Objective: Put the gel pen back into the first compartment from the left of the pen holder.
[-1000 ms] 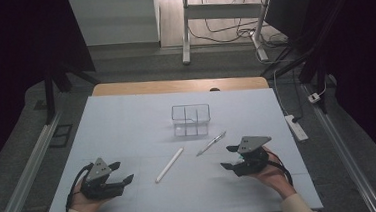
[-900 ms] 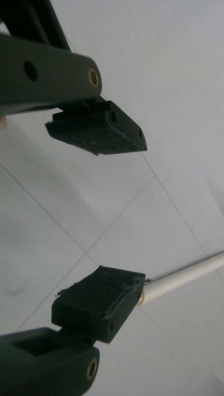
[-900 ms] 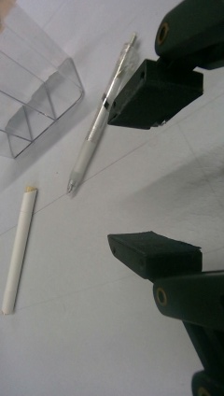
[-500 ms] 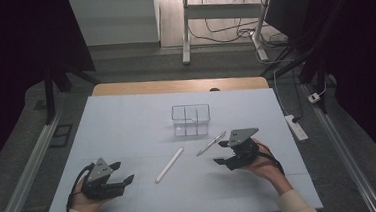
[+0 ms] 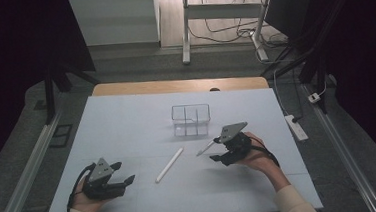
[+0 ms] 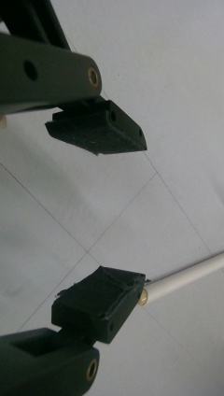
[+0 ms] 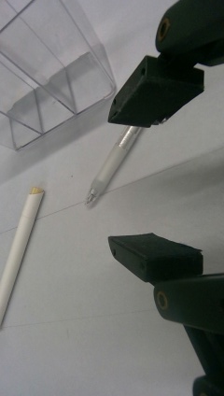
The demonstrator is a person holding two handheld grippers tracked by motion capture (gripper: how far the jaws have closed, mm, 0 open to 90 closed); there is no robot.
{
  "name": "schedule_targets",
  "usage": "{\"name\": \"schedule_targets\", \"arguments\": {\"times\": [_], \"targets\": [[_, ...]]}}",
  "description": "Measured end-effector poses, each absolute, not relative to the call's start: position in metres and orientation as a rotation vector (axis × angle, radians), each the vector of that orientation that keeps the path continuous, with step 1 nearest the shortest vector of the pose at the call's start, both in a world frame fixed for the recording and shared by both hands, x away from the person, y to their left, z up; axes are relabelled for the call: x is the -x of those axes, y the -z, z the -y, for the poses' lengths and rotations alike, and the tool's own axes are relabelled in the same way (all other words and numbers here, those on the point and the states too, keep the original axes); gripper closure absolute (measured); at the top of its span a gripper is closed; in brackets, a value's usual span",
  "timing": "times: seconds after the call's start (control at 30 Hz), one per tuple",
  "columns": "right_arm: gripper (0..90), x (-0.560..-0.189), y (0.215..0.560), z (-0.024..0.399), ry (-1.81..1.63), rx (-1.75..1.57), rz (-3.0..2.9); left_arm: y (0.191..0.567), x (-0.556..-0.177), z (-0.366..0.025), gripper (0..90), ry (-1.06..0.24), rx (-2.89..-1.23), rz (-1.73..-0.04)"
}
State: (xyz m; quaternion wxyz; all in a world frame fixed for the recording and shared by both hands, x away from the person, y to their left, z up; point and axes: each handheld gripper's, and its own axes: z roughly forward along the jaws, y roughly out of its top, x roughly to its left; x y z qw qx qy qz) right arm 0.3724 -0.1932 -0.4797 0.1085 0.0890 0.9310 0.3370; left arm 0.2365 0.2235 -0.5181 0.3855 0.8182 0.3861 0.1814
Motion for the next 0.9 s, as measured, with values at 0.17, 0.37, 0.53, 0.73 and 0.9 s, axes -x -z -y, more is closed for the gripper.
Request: {"name": "schedule_targets", "arguments": {"times": [0.17, 0.37, 0.53, 0.73, 0.9], "targets": [[34.1, -0.378, 0.476, 0.185, -0.955, -0.218, -2.765, 0.518, -0.236, -0.224, 32.0, -0.463, -2.082, -0.986], [33.7, -0.384, 0.478, 0.174, -0.9, -0.164, -2.797, 0.518, -0.237, -0.223, 31.9, -0.459, -2.088, -0.984], [33.7, -0.39, 0.479, 0.162, -0.843, -0.107, -2.826, 0.519, -0.237, -0.223, 32.0, -0.454, -2.09, -0.984], [35.2, -0.395, 0.482, 0.149, -0.772, -0.027, -2.86, 0.519, -0.237, -0.223, 32.0, -0.452, -2.094, -0.983], [36.2, -0.398, 0.488, 0.144, -0.719, 0.0, -2.886, 0.519, -0.237, -0.222, 31.9, -0.45, -2.1, -0.98]]}}
